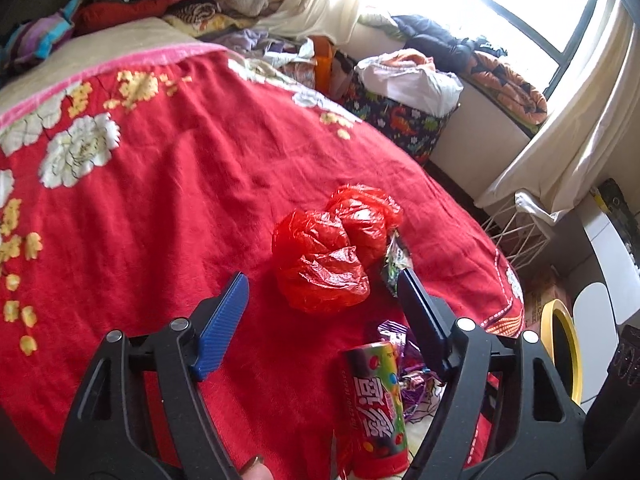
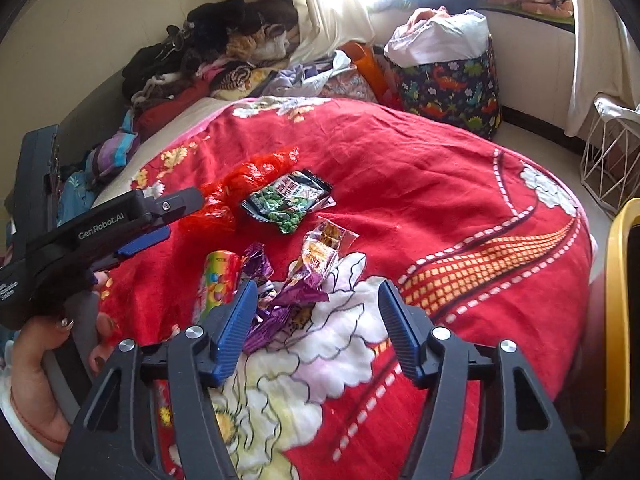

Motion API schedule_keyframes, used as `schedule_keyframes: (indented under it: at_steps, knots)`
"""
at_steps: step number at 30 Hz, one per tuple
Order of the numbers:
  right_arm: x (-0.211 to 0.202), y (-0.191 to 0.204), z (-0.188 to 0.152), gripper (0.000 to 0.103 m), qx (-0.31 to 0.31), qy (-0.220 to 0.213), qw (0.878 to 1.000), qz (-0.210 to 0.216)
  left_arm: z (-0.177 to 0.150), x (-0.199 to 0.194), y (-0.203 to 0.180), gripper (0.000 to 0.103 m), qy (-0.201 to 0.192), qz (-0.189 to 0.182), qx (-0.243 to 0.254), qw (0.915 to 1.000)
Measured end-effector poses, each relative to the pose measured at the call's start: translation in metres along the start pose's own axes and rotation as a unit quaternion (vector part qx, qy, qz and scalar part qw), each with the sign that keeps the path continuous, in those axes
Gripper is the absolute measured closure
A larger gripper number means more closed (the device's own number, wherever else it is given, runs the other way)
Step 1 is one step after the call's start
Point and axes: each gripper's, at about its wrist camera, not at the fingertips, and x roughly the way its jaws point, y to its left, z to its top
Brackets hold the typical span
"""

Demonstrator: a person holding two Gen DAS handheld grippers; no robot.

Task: Collect trash
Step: 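Grasp the red plastic bag with the left tool while the right tool grasps the clear candy wrapper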

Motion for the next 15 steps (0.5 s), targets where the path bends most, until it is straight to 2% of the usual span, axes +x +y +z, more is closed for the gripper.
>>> schedule_keyframes:
  at_steps: [3, 6, 7, 11, 13, 15]
  knots:
    - [0.015, -0.003, 0.002, 0.051, 0.007, 0.017, 1.000, 0.004, 0.001, 0.009, -0.001, 0.039, 0.008, 0.006, 0.004, 0.9999]
    - [0.023, -0.011, -0.001, 0.070, 0.029, 0.028, 0.999, 0.010, 0.004, 0.016, 0.000, 0.044, 0.016, 0.005, 0.002, 0.9999]
    - [0.023, -0.014, -0.003, 0.073, 0.036, 0.028, 0.999, 0.012, 0.004, 0.019, 0.000, 0.047, 0.020, 0.004, 0.000, 0.9998]
    - [0.013, -0.021, -0.011, 0.075, 0.035, 0.013, 0.999, 0.019, 0.004, 0.027, 0.001, 0.068, 0.028, 0.003, -0.002, 0.9996]
    - [0.009, -0.026, -0.014, 0.075, 0.049, 0.012, 0.998, 0.026, 0.004, 0.027, 0.003, 0.083, 0.025, 0.003, -0.004, 0.9997]
    - [0.003, -0.033, -0.015, 0.075, 0.063, 0.005, 0.997, 0.032, 0.002, 0.025, 0.004, 0.088, 0.020, 0.001, -0.008, 0.9998]
